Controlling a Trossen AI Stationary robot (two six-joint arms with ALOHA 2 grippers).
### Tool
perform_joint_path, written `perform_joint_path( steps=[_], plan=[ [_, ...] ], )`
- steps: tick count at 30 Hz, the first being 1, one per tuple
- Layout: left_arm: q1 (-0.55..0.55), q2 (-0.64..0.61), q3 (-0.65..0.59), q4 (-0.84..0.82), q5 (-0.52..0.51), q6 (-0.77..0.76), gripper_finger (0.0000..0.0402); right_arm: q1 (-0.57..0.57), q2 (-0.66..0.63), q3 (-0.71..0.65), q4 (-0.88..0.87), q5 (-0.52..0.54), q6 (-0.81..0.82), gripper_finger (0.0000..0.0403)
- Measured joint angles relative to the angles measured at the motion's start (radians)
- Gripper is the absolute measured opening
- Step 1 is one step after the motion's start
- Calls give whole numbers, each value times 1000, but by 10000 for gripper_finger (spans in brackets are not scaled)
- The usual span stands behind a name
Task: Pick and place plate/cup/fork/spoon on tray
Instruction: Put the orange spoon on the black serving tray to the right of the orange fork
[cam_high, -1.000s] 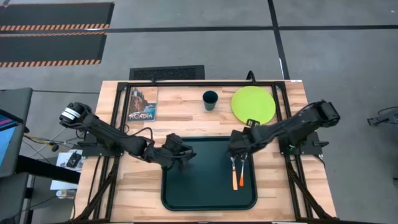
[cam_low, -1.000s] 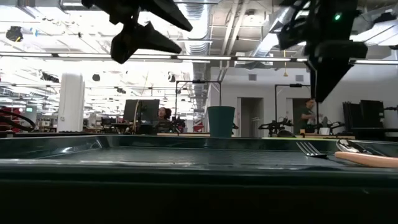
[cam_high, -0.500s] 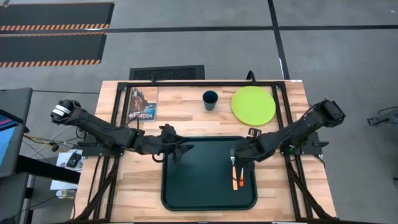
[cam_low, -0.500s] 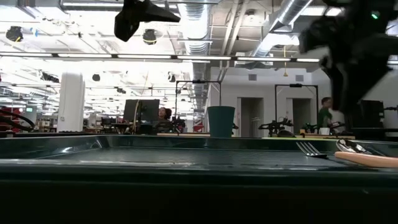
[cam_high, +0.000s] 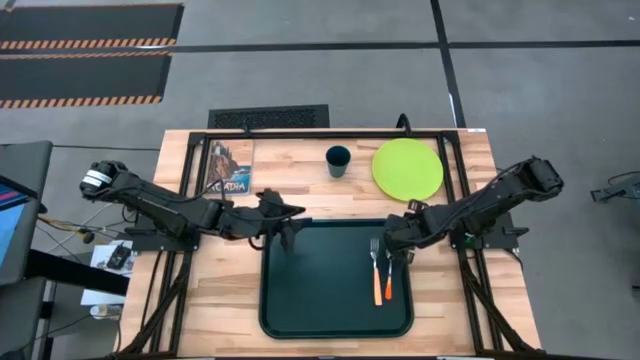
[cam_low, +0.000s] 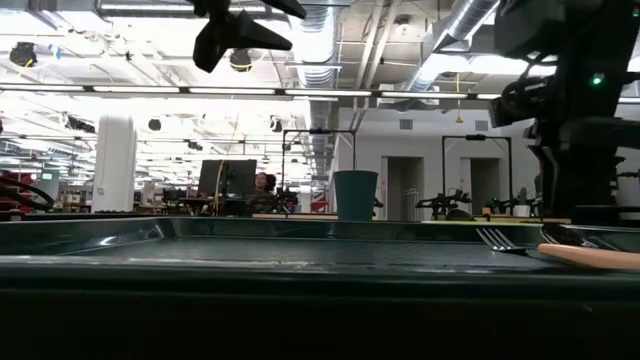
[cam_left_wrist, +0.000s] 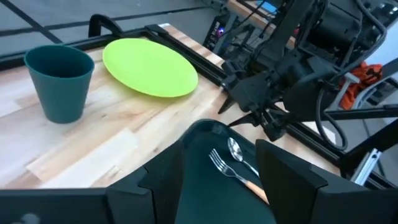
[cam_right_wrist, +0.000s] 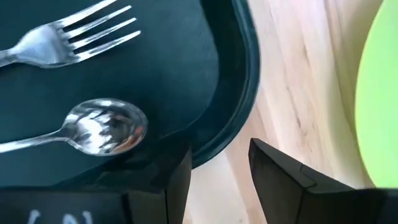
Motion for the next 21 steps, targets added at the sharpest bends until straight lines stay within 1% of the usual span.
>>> perform_joint_path(
  steps=[7,11,21],
  plan=[
    [49,0,0,-1,30,48,184,2,2,-1,71,-1,4,185],
    [65,0,0,-1,46,85,184,2,2,-1,78,-2,19,182],
    [72,1,0,-1,49,96,184,16,2,-3,75,-34,47,181]
  ],
)
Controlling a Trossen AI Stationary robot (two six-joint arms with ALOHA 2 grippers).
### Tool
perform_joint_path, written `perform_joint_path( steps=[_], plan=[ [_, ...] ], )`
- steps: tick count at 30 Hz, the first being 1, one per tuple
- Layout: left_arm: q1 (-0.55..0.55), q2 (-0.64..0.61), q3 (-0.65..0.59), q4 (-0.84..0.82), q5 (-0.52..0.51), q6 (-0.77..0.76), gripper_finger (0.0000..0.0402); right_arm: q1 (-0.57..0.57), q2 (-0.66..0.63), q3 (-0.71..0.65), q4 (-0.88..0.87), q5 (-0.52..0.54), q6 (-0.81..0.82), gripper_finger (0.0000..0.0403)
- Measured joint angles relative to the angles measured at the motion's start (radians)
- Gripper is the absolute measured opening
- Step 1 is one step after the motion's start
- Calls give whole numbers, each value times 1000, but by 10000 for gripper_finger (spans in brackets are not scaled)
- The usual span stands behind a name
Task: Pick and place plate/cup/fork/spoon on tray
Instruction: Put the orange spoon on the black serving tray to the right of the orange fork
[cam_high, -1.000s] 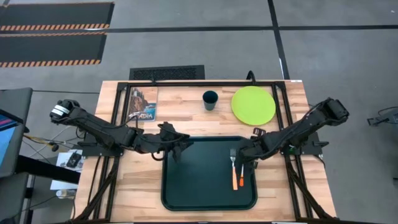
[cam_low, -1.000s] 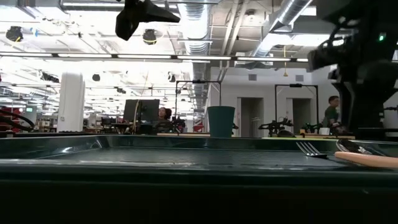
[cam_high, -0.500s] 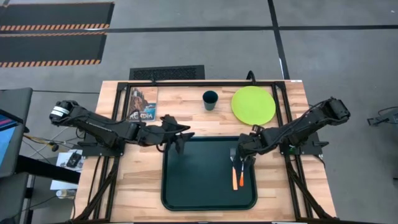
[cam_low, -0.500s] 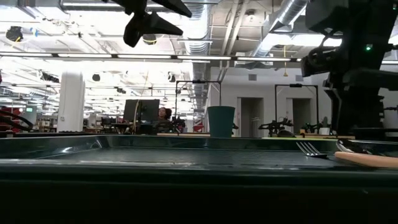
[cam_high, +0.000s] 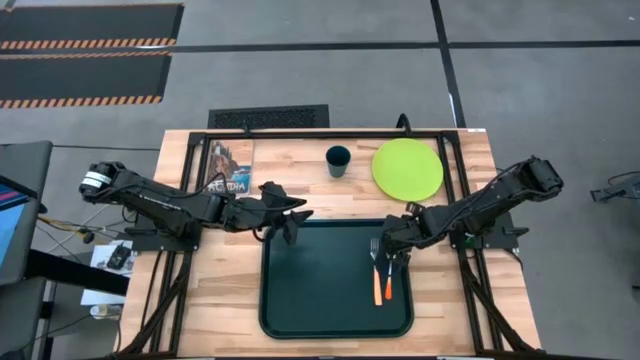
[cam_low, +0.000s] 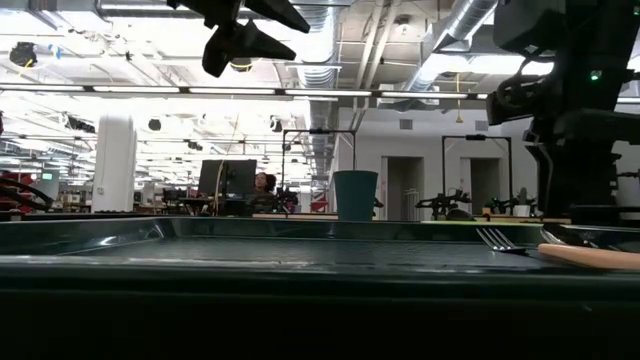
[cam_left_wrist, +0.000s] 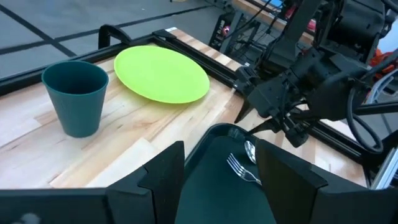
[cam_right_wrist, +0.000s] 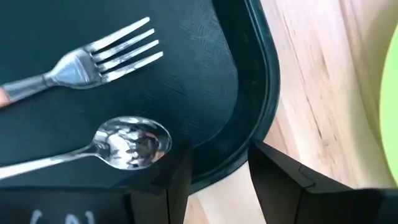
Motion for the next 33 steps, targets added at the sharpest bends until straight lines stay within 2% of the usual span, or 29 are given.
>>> perform_joint_path(
  steps=[22,33],
  plan=[
    [0,0,0,13,-1,-15,184,43,0,-2,0,44,22,175],
    [0,0,0,19,-8,-13,184,43,0,-56,25,66,39,175]
  ],
)
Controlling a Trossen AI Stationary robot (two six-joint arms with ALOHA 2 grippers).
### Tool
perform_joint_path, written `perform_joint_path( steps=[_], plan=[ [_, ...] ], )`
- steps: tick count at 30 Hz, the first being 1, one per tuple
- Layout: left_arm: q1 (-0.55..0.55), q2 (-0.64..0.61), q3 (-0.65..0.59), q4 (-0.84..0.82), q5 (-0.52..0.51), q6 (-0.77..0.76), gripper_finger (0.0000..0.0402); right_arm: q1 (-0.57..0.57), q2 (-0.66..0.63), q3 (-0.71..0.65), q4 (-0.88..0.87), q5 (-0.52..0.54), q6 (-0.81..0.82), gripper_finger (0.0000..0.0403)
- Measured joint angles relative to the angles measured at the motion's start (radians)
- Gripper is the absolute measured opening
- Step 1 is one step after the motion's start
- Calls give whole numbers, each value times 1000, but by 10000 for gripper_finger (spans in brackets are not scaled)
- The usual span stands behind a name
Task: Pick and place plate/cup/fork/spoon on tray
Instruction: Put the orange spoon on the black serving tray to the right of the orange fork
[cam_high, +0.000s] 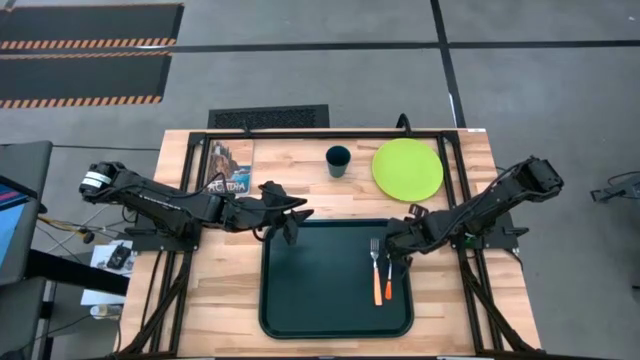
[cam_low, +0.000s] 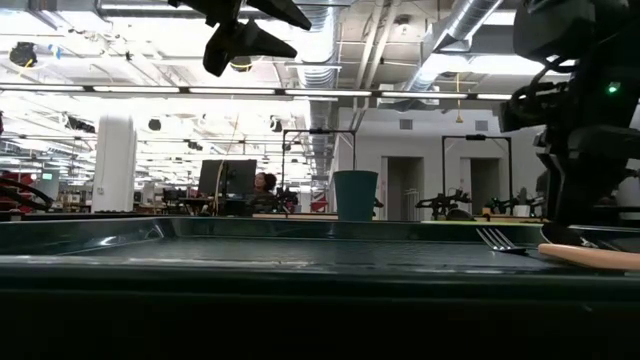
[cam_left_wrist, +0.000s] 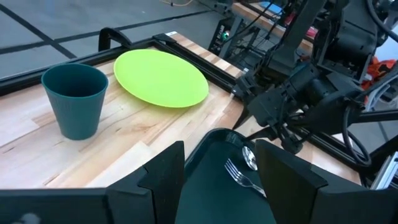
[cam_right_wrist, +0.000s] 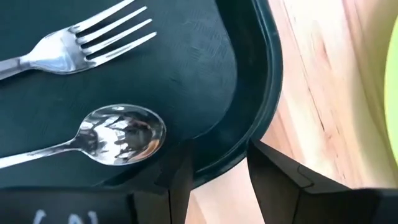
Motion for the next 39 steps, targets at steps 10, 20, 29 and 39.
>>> perform_joint_path(
  steps=[10,20,29,39],
  plan=[
    [0,0,0,-1,-1,1,184,0,0,0,29,-1,17,175],
    [0,0,0,-1,-2,2,184,0,0,0,106,-1,15,175],
    [0,0,0,-6,-2,2,184,0,0,0,130,56,-12,175],
    [0,0,0,-5,-2,2,184,29,1,0,36,44,171,175]
  ],
)
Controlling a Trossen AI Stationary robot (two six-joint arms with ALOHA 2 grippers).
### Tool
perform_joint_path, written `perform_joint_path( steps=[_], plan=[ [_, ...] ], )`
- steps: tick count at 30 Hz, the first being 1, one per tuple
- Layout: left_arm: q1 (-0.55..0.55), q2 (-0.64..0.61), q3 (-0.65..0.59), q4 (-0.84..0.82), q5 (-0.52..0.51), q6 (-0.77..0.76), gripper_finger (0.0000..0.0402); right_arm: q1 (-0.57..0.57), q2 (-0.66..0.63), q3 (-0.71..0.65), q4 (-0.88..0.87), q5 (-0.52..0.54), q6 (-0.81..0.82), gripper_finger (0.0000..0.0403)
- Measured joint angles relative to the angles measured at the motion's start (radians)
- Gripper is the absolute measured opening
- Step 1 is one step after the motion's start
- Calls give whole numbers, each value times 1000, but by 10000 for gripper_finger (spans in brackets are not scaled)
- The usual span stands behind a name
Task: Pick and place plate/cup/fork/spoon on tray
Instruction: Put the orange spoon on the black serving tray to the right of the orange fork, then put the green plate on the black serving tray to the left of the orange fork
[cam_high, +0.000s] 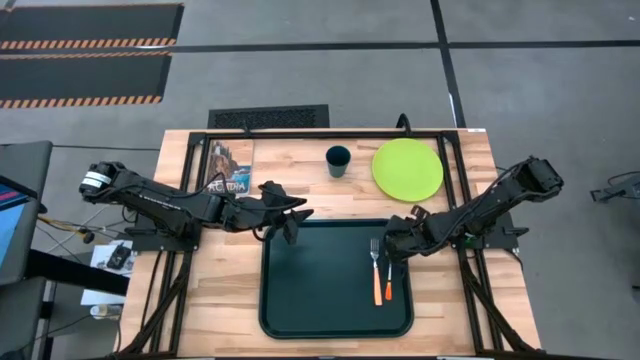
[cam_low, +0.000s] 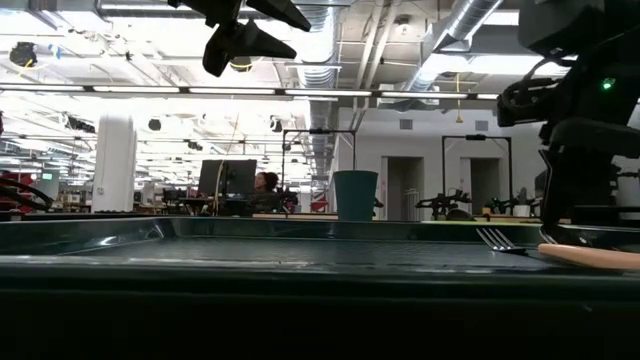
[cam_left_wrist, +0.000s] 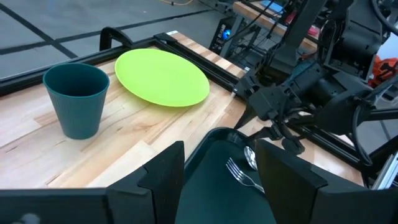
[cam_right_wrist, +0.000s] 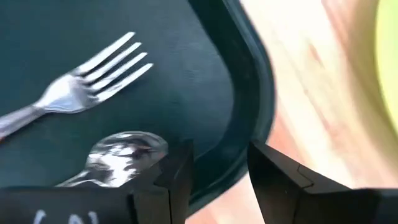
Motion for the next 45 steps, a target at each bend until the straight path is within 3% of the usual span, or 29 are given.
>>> perform_joint_path(
  steps=[10,34,45],
  plan=[
    [0,0,0,1,0,0,184,47,0,-12,-13,-21,55,175],
    [0,0,0,1,0,1,184,-4,-2,-11,72,-18,-2,175],
    [0,0,0,-4,0,0,184,-93,-3,104,23,2,-238,175]
  ],
)
